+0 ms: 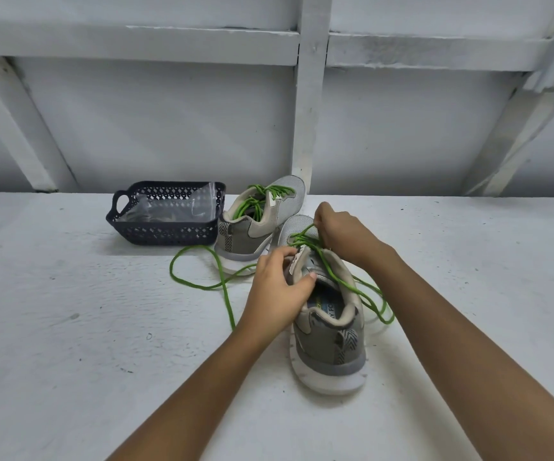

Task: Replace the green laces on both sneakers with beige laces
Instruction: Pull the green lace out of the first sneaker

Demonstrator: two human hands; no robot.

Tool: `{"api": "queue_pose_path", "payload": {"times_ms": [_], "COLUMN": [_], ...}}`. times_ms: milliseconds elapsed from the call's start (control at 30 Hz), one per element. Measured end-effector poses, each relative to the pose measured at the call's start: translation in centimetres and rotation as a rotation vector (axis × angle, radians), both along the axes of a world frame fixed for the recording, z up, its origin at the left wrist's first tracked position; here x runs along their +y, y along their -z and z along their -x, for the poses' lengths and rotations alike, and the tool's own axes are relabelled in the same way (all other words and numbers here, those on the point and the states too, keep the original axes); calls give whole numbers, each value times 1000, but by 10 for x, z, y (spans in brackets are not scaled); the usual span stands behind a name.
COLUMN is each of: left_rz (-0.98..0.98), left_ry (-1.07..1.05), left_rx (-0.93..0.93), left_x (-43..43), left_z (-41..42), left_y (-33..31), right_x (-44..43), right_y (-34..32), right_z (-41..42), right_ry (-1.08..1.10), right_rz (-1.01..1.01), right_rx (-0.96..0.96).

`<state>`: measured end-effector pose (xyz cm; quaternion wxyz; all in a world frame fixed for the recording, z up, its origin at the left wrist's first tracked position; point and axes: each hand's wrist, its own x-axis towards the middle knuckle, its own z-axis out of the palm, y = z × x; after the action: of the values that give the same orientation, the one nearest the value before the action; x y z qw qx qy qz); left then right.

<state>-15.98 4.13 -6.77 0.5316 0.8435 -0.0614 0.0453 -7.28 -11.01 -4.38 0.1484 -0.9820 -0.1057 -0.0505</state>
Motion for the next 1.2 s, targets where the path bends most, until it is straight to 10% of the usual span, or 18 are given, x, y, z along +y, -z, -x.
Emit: {"api": "queue_pose_path", "payload": {"times_ms": [233, 467, 633, 1000, 1200], "left_rz": [22, 31, 38, 21, 25], "left_ry": [-5, -6, -1, -13, -17], "left_rx": [2, 3, 15, 12, 11], "left_x": [-1, -1, 0, -1, -1], "left_z": [1, 1, 1, 1, 1], "left_y": [1, 2, 2, 0, 1], "right_x": [-15, -16, -8, -14, -20], "right_y": [-4, 1, 2, -13, -21], "right_z": [3, 4, 2, 4, 1], "right_ry": [86, 46, 219, 90, 274], "right_rz": [-651, -376, -673, -277, -938], "right_rx": [306, 188, 154, 265, 174]}}
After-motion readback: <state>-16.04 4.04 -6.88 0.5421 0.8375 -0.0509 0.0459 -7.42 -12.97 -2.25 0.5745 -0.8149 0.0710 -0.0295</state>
